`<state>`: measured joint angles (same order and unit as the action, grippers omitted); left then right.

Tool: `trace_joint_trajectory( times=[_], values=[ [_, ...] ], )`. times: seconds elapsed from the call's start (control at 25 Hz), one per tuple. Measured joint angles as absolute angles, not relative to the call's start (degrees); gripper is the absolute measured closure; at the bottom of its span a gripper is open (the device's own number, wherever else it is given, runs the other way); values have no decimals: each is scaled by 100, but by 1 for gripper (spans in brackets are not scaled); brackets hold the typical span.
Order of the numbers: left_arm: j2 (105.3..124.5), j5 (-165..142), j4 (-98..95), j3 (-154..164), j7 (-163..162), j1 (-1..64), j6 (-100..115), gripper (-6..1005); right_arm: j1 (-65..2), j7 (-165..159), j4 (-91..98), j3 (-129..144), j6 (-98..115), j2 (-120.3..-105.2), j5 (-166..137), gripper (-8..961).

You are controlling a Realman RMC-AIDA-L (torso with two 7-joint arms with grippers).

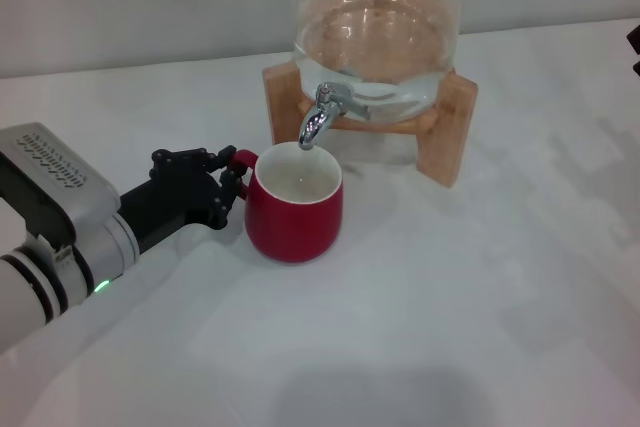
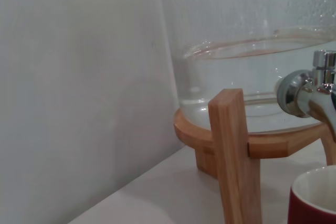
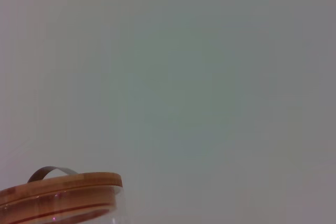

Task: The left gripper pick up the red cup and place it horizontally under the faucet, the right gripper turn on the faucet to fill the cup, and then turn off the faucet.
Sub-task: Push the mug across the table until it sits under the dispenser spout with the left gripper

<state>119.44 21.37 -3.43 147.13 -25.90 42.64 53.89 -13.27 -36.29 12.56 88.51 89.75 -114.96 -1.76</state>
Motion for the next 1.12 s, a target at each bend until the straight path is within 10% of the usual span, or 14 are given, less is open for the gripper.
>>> trace_joint_trajectory(
  times=[1.12],
  values=[
    [11936,1912,-425,14688,-2571,4395,5245,880,-1332,-3630,1257,8859,9014,-11496,-176,96]
  ],
)
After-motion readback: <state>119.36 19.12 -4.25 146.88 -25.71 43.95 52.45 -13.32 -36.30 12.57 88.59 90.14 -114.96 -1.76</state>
